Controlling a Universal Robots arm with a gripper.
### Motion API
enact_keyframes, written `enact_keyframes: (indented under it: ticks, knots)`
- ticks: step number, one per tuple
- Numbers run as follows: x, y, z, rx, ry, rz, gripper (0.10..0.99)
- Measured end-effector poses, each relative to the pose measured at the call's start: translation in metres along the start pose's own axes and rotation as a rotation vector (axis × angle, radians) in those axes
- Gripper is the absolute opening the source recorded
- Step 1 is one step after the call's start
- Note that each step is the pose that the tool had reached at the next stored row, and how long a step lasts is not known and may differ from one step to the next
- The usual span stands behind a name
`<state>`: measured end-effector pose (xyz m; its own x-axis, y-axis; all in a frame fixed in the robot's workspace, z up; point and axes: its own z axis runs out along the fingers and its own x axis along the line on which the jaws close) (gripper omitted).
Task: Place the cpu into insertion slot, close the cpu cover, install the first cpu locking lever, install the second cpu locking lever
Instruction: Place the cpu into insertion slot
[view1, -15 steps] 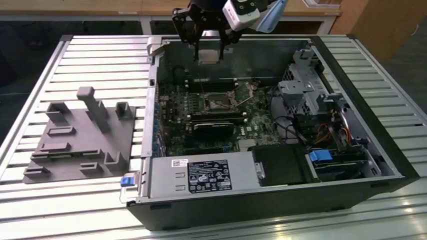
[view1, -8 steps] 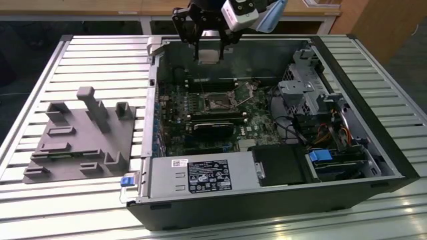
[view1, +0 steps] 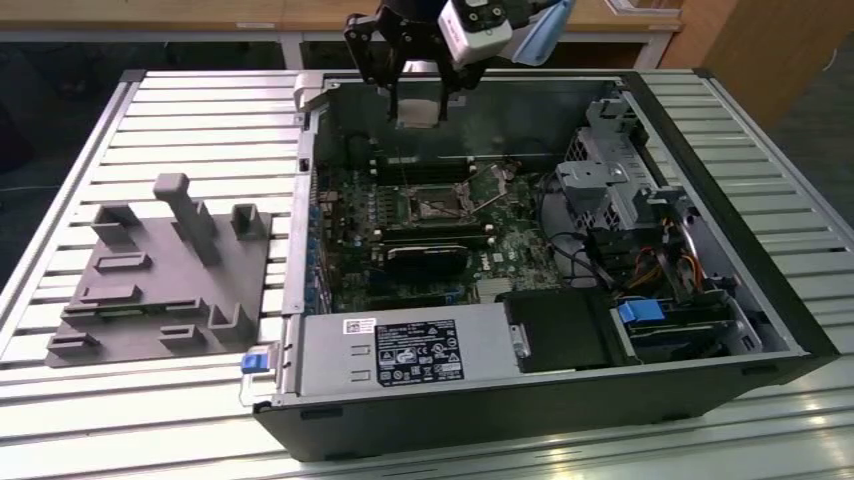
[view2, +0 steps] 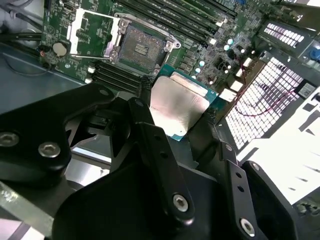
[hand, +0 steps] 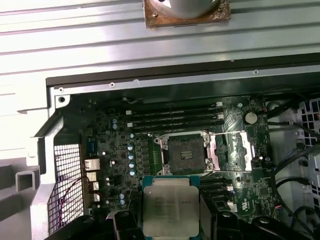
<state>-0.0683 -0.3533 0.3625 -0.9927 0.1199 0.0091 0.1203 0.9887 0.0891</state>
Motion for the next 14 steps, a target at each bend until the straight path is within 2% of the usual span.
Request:
enact_keyframes:
  ticks: [14]
  knots:
    - [0.0000,0.0000,0.0001,-0.001,-0.0060,0.067,0.541]
